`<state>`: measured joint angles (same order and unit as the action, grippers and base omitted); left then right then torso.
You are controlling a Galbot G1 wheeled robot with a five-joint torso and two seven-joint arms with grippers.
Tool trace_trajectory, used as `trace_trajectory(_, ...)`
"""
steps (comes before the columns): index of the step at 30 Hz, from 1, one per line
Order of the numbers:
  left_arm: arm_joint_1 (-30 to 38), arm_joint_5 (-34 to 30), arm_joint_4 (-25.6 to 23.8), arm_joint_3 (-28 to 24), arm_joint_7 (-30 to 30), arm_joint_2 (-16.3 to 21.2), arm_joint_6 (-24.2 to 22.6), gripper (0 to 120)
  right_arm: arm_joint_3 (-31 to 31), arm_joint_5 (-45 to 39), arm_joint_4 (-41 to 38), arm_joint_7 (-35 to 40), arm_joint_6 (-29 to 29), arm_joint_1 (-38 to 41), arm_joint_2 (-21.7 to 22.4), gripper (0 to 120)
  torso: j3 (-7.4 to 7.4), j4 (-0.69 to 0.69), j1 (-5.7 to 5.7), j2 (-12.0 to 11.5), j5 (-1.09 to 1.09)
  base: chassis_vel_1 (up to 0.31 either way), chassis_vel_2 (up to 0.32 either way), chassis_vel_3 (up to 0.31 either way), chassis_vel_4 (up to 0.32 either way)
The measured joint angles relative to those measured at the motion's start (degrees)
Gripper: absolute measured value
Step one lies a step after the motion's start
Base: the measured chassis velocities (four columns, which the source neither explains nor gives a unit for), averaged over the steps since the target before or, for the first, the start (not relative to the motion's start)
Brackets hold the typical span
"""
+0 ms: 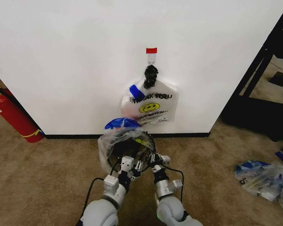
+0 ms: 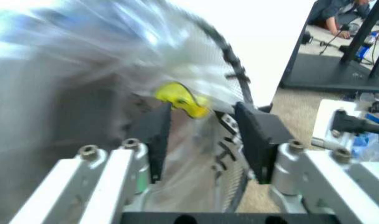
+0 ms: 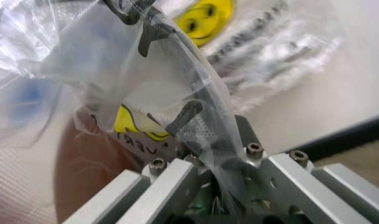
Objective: Pick up the garbage bag from the wall and place it over the trash bin.
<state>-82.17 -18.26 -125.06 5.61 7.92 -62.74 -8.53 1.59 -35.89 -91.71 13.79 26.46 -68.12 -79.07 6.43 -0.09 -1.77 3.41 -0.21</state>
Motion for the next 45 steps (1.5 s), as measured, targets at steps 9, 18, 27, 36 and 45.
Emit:
trace_trajectory(9,-7.2,0.77,-5.72,4.04,6.9,12.0,2.58,81,-1.29,-4.98,-7.15,12.55,-7.35,-1.02,1.92,0,0.0,0.0,0.0,0.0,0.01,0.0,0.0,0.0,0.0)
trace_trajectory(18,-3.15,-2.46,0.25,4.19,8.31,13.59,2.85,100,-2.0,-7.6,-10.13,13.95,-8.25,-1.64,3.46,0,0.0,-0.01,0.0,0.0,-0.01,0.0,0.0,0.0,0.0)
trace_trajectory(27,-0.9,-9.19,2.76,3.76,9.43,11.73,1.3,84,-1.98,-8.28,-10.76,12.87,-8.19,-1.77,5.31,0,0.01,0.0,0.0,0.0,0.0,0.0,0.0,0.0,0.0)
trace_trajectory(36,-1.16,-10.66,1.74,3.68,5.98,11.05,1.25,50,-1.73,-8.23,-9.8,12.02,-7.94,-1.38,5.54,0,0.0,0.0,0.0,0.0,0.0,0.0,0.0,0.0,0.0)
trace_trajectory(45,-0.95,-11.54,0.94,3.56,2.46,10.98,-1.77,17,-1.74,-7.9,-10.15,11.58,-7.84,-1.6,6.24,0,0.0,0.0,0.0,0.0,0.0,0.0,0.0,0.0,0.0)
